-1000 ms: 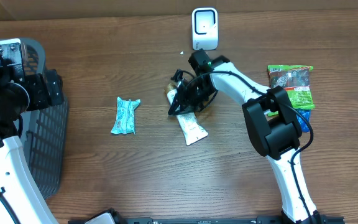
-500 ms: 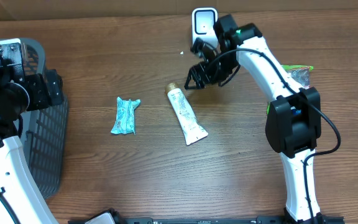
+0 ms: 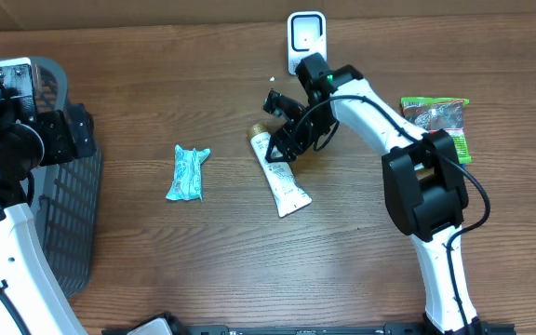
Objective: Scan the item barcode
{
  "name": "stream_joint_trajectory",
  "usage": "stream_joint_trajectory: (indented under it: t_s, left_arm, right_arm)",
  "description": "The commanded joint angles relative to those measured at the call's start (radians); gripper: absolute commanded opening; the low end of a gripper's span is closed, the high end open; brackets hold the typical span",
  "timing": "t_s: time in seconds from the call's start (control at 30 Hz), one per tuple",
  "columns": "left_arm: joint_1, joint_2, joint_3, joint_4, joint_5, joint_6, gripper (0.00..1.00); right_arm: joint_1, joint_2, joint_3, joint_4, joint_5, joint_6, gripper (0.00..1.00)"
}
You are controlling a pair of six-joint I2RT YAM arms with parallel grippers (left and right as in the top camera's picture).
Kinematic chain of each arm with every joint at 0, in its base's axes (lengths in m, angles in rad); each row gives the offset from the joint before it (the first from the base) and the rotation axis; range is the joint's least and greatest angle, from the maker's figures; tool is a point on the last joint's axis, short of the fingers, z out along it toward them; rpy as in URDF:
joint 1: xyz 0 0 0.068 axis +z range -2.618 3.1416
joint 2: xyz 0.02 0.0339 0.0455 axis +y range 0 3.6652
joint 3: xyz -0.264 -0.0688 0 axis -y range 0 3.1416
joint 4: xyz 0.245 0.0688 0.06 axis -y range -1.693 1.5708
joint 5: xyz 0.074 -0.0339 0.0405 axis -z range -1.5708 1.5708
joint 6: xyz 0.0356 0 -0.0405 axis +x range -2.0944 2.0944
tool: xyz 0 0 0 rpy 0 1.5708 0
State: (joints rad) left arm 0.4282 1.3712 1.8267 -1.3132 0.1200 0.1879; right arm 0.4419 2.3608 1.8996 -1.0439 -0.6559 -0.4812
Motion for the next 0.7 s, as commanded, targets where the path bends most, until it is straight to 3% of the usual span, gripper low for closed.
stream_joint_trajectory:
  t_s: [0.0, 0.3, 0.67]
  left_arm:
    - [0.003, 0.003, 0.013, 0.001, 0.007, 0.018, 0.99]
    - [0.003, 0.003, 0.013, 0.001, 0.007, 0.018, 1.0]
    - [0.003, 0.003, 0.013, 0.001, 0.007, 0.018, 1.0]
  right_arm:
    - [-0.003, -0.011, -0.061, 0.057, -0.011, -0.021, 0.73]
    - [-0.002, -0.011, -0.114, 0.168, -0.115, -0.016, 0.72]
    - [0.053, 0.031, -0.114, 0.192, -0.073, 0.176, 0.68]
